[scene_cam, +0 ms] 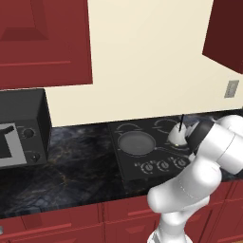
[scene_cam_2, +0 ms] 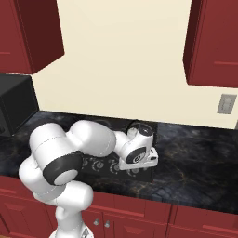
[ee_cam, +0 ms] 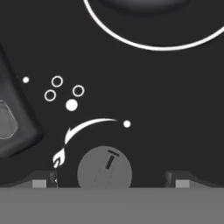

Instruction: Pick the kettle from the counter and place it on a stove burner. Then turn the burner on.

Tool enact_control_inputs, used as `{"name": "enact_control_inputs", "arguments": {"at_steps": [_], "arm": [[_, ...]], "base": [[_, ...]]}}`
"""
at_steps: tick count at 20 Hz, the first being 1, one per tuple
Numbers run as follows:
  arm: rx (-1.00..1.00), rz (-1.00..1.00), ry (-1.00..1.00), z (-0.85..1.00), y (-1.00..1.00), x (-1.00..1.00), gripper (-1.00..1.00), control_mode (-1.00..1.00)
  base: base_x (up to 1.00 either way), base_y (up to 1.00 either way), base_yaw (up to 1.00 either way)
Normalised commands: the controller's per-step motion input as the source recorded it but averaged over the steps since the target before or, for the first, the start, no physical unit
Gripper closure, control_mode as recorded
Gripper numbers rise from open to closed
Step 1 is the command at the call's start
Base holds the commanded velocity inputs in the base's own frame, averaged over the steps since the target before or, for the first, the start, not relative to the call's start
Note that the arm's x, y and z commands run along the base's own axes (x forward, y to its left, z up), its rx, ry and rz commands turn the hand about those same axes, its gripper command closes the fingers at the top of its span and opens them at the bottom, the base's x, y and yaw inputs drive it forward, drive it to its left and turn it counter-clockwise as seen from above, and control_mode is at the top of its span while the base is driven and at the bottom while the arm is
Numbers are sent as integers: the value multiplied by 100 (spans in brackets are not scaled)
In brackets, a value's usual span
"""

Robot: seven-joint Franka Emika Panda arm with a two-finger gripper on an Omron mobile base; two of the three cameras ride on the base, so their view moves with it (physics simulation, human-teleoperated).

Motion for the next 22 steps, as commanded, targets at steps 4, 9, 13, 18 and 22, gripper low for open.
{"name": "enact_control_inputs", "arguments": {"at_steps": [4,9,13,18,22], "arm": [[0,0,0,0,0,27,-100,-100],[0,0,0,0,0,8,-100,-100],[0,0,0,0,0,0,-100,-100],[0,0,0,-10,1,0,-100,-100],[0,0,0,-20,11,0,-100,-100]], "base": [[0,0,0],[0,0,0],[0,0,0],[0,0,0],[0,0,0]]}}
